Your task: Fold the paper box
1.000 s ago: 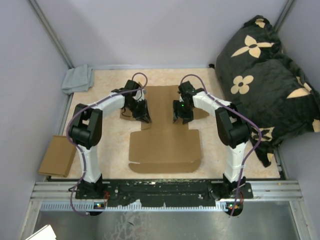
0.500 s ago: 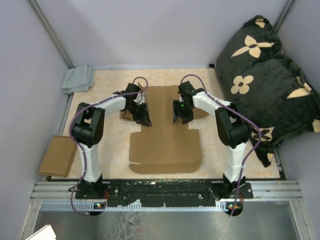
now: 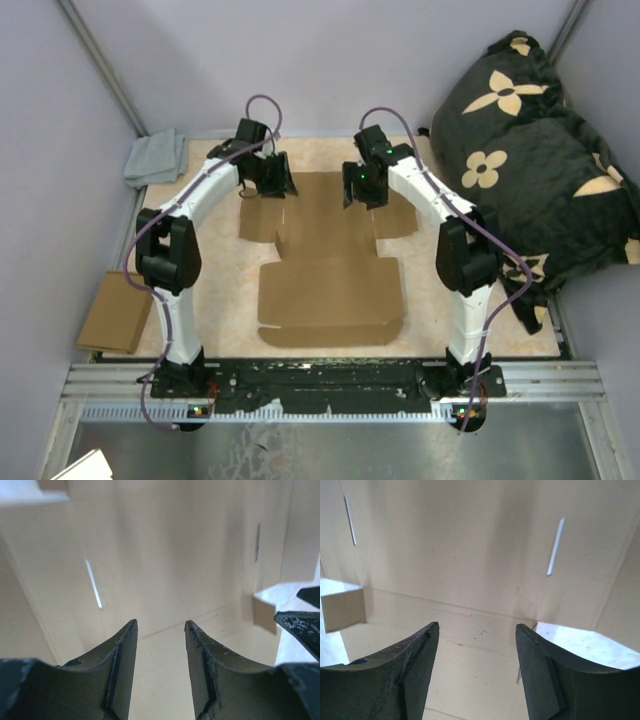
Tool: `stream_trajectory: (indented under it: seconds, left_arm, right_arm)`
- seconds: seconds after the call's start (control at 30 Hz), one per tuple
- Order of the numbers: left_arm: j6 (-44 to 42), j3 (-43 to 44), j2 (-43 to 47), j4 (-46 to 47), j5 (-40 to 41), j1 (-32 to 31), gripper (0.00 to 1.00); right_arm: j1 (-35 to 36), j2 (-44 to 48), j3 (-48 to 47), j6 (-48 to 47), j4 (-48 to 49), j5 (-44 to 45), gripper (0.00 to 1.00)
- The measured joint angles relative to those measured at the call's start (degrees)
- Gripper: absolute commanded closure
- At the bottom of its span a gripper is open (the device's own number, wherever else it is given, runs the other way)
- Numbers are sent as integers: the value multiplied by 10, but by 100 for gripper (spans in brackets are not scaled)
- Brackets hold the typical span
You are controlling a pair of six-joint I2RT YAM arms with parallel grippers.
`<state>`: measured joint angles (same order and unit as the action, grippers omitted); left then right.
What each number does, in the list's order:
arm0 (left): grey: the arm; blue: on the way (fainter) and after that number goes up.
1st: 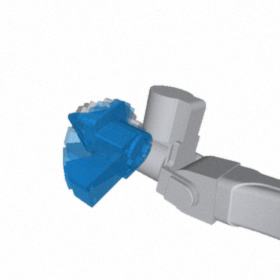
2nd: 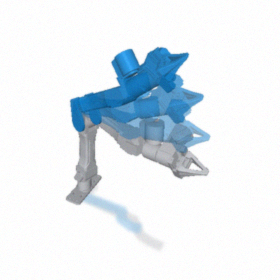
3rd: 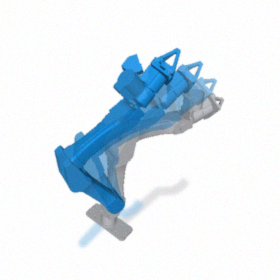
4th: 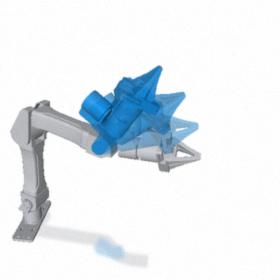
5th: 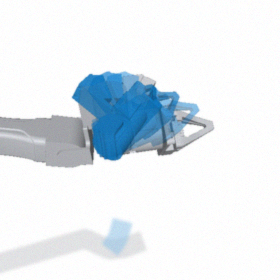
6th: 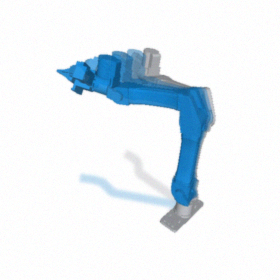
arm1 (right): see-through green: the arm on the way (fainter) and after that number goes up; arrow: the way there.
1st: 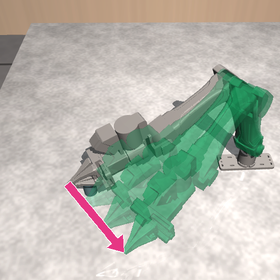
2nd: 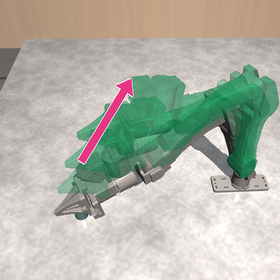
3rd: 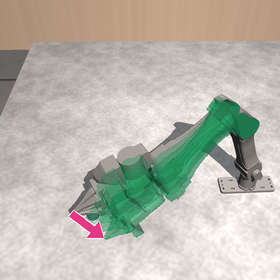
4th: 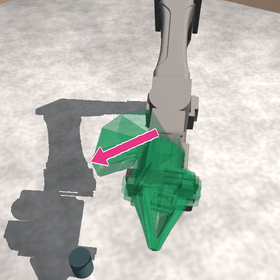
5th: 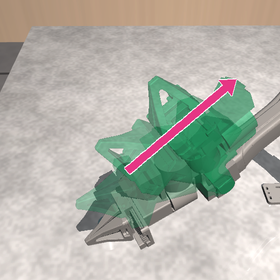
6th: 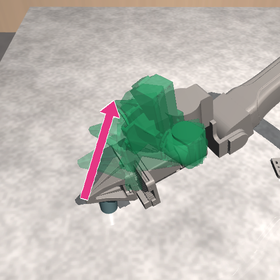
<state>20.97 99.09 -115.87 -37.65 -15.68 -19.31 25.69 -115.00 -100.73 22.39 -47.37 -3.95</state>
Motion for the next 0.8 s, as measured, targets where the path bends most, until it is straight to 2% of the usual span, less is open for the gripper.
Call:
stream_trajectory:
  seconds: [0.13,0.27,0.33,0.57,0.8]
  left_arm:
    - [0,90,-20,-2,20,26,49]
    - [0,235,-99,-1,39,47,49]
    - [2,280,-139,2,46,56,49]
    - [11,291,-213,5,69,70,49]
    - [13,286,-230,28,71,69,52]
  right_arm:
    - [-23,0,-45,-4,-21,19,36]
    - [-52,0,-64,-12,-33,34,36]
    - [-63,0,-67,-15,-37,41,36]
    - [-68,0,-66,-19,-46,47,36]
    - [-72,0,-65,-18,-46,45,36]
